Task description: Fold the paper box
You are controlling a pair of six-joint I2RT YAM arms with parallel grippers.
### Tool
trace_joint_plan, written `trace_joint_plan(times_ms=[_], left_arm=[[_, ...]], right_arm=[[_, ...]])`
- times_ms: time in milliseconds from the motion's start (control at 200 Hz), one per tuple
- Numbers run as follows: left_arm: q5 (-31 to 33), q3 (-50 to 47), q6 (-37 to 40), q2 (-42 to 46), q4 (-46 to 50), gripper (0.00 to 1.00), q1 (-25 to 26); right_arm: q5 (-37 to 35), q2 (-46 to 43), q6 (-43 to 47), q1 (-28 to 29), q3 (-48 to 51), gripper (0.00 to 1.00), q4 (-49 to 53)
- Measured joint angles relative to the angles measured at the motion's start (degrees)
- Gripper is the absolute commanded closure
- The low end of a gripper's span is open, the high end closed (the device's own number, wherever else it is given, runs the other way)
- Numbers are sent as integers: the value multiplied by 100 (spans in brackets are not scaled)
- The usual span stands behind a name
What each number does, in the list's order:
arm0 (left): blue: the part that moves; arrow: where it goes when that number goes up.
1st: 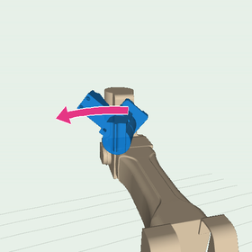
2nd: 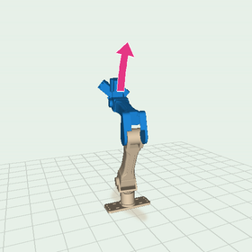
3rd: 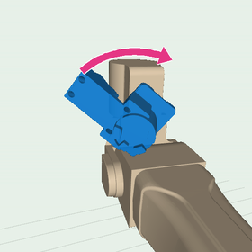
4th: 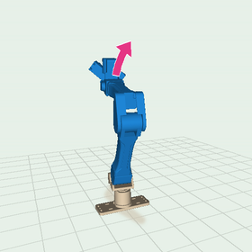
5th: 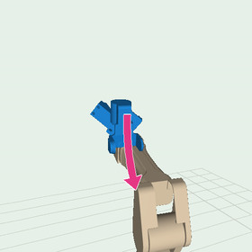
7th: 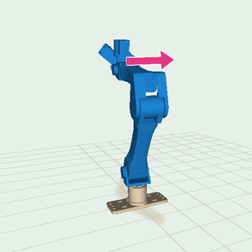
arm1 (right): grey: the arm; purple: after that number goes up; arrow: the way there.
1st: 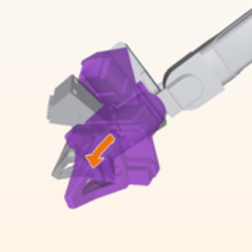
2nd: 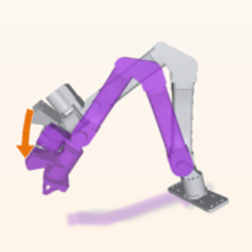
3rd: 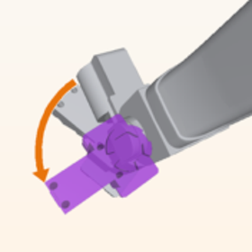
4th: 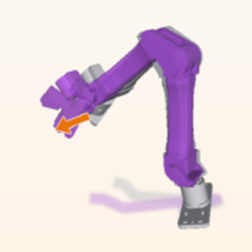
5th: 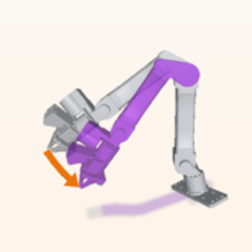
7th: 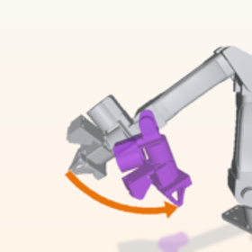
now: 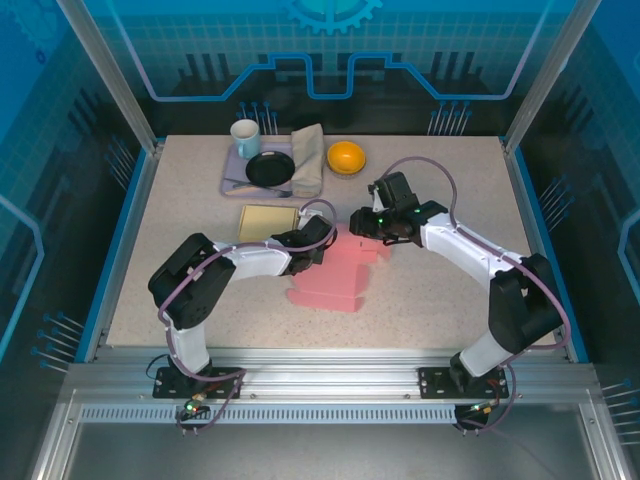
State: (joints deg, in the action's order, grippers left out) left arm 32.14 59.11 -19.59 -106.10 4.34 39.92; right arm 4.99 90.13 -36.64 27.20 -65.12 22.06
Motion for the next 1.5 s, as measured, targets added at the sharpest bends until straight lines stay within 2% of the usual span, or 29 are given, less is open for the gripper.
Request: trace_joint_plan(times_ms=[420,685,830,1095,1185,1246,1326,1501], left_arm=[[0,0,-2,-2,2,100,0],[0,0,0,0,13,100,0],[52,0,-2,0,57,100,0],[111,0,-2,0,87,100,0],[111,0,-4,0,98,100,7],[116,2,-7,-2,101,100,13],[136,37,-7,-2,140,100,22],[155,87,-7,-2,186,100,31]], right_arm=[[-101,15,-330,-63,483,58,-166],[354,212,-444,-63,483,59,-584],[623,273,-575,-79,492,69,-824],[555,273,-682,-111,507,87,-850],[531,273,-699,-111,509,85,-846],[505,273,-695,-111,516,73,-846],[444,247,-664,-109,533,67,-844],[302,-96,-544,-127,739,67,-826]])
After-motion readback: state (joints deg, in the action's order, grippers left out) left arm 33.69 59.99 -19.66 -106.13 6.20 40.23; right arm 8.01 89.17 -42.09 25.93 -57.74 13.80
